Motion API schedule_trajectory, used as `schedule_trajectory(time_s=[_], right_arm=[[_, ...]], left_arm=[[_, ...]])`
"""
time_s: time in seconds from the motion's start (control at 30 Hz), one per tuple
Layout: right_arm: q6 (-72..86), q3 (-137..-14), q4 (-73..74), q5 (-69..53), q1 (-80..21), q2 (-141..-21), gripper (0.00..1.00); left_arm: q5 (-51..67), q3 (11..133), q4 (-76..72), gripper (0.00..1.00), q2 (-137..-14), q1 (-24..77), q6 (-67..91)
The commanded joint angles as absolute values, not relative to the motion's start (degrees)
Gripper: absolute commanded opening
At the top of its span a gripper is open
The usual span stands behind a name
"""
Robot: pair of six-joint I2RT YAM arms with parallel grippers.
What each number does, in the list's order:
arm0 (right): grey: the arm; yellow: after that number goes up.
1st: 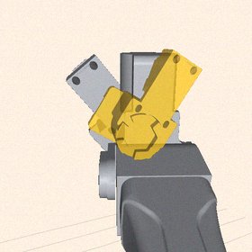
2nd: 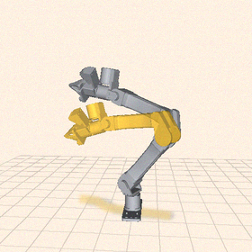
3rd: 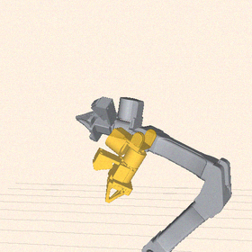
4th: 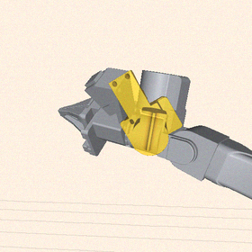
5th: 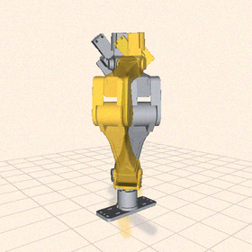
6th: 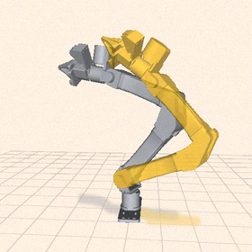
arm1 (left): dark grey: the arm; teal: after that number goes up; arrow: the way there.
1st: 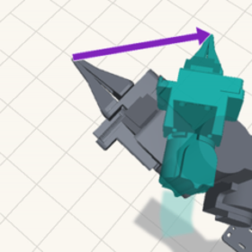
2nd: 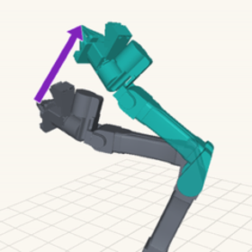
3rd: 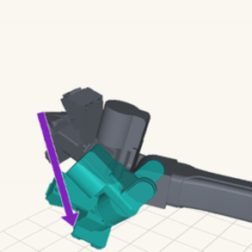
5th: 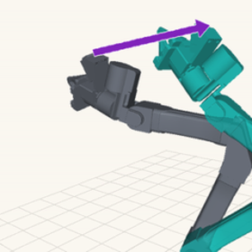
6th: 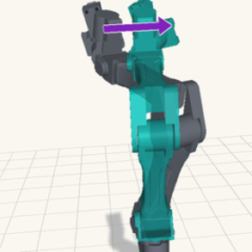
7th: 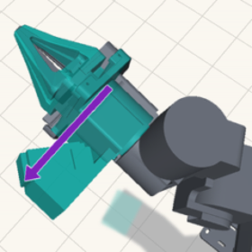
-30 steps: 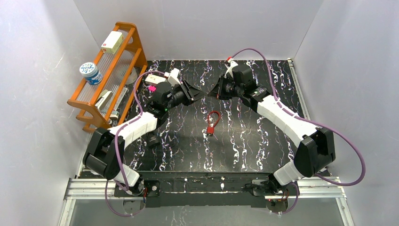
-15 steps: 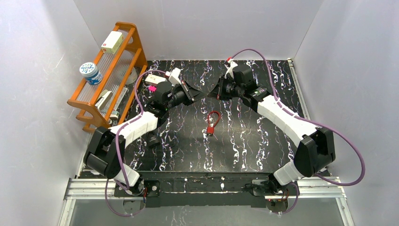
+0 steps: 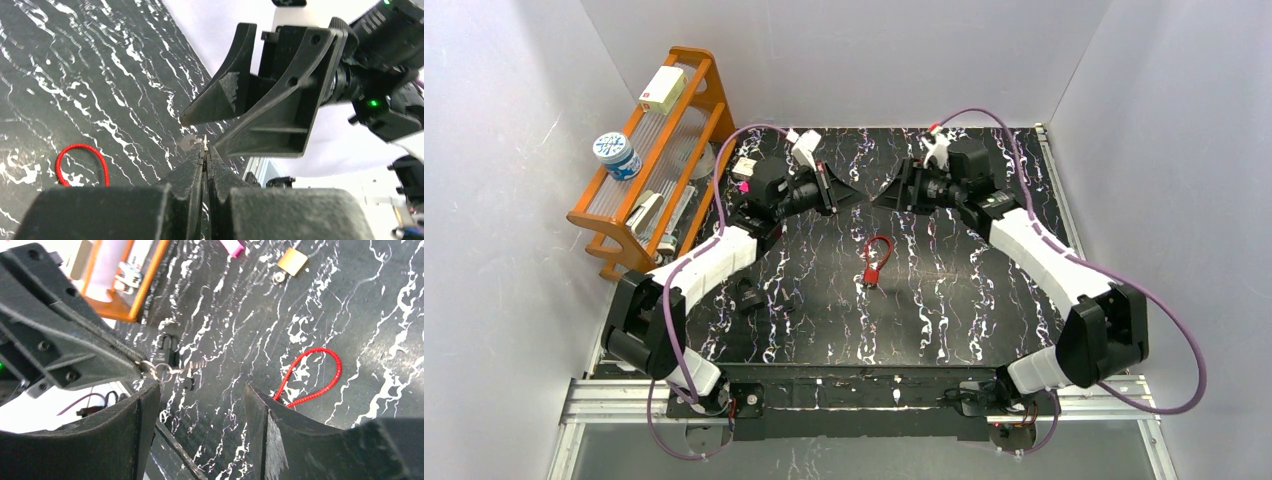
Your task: Unlock with the key
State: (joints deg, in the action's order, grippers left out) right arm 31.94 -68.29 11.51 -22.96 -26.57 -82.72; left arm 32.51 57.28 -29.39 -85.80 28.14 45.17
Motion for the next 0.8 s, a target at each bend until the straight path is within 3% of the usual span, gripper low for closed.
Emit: schedule_trajectory(time_s=[0.0, 0.17, 0.3, 0.53, 0.63, 0.77], right_arm=[[31.93, -66.67, -0.15, -37.42, -22.23, -76.50, 0.70], [33.08, -67.08, -8.72, -48.08, -20.78, -74.23, 0.67], [34.02, -69.69, -8.79, -51.17, -20.67, -75.31, 0.60], [34.88, -77.09, -2.57, -58.09, -20.78, -80.45, 0.56], [35.80, -76.72, -4.20, -58.38, -20.85, -80.35, 0.50], [36.29, -77.23, -4.75, -59.42, -20.87, -80.94, 0.31]], left_arm=[[44.22, 63.37, -24.41, 0.00, -84.74, 26.30, 37.23], [52.38, 68.64, -21.82, 0.00, -86.00, 25.08, 35.62], [57.84, 72.66, -22.16, 0.00, -87.66, 24.96, 37.06], [64.11, 78.24, -21.34, 0.00, -89.21, 24.96, 39.11], [65.33, 78.86, -21.75, 0.00, -89.37, 24.96, 39.59], [66.12, 79.12, -22.79, 0.00, -89.56, 24.96, 40.36]])
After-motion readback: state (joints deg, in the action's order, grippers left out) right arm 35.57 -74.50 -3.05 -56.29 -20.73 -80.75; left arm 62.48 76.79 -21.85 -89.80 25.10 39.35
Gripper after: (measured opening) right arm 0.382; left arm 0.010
